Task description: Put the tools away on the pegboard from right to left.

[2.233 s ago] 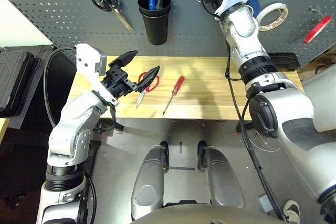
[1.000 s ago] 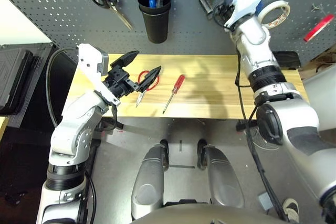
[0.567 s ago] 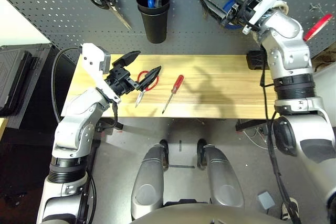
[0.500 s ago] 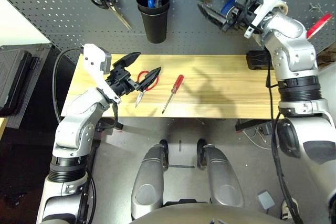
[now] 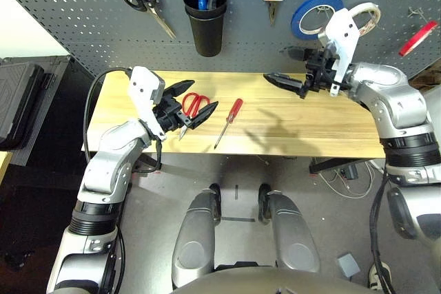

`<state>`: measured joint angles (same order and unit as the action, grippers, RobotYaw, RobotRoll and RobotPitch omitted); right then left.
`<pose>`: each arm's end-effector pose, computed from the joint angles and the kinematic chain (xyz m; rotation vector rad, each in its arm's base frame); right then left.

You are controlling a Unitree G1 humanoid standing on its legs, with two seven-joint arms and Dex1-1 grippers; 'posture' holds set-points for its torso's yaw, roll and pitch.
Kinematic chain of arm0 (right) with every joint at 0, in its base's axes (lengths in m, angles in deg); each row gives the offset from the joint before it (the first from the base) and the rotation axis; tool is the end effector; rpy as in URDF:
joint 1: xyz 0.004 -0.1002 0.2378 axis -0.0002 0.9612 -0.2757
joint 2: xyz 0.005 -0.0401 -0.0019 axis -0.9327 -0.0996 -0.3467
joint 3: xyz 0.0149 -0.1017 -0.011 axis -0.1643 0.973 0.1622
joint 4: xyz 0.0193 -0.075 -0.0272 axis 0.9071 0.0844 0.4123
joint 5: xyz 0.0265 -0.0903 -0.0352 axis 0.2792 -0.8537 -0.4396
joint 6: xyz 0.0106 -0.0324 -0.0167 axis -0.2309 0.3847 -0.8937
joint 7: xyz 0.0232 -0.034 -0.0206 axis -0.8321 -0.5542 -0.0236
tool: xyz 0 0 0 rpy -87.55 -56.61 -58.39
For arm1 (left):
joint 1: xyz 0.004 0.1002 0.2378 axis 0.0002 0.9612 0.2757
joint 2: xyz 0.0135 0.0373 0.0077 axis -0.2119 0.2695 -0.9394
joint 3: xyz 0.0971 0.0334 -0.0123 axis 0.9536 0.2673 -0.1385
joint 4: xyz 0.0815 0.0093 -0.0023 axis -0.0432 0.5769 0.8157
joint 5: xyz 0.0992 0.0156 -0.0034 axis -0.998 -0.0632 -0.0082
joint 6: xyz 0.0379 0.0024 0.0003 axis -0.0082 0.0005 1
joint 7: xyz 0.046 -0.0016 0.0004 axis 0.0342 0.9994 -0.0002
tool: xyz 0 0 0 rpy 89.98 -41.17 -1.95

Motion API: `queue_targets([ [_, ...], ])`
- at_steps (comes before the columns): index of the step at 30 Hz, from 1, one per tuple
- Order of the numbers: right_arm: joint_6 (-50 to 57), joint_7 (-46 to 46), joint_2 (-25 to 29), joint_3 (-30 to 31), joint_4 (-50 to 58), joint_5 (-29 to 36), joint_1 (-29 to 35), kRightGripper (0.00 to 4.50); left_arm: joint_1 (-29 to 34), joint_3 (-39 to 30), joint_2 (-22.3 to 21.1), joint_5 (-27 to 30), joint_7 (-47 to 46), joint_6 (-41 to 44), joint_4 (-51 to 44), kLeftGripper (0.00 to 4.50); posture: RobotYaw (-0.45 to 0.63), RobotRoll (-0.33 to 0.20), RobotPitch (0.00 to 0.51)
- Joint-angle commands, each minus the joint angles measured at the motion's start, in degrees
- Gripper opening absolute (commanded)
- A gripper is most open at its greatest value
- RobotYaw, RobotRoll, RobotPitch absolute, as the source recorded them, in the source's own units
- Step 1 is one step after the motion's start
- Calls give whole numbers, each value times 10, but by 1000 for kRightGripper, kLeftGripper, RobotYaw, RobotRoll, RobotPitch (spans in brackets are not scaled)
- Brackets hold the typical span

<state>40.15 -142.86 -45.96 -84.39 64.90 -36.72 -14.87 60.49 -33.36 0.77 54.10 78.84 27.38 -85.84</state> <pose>0.2977 -0.2206 0.1892 -0.2386 0.0606 1.0626 0.2488 0.1958 0.1389 0.2106 0.0072 -0.8189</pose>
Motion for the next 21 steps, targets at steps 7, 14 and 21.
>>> queue_targets([
  [7,-94,-92,25,-3,-53,7,50,4456,-38,79,26,-70,-31,64,39,4500,8,0,231],
  [14,-214,-129,26,-8,-134,-8,89,4456,-72,101,68,-106,-66,110,105,4500,0,0,243],
  [21,-310,-174,49,-4,-209,-32,106,4456,-117,151,121,-161,-92,145,183,4500,-22,0,254],
])
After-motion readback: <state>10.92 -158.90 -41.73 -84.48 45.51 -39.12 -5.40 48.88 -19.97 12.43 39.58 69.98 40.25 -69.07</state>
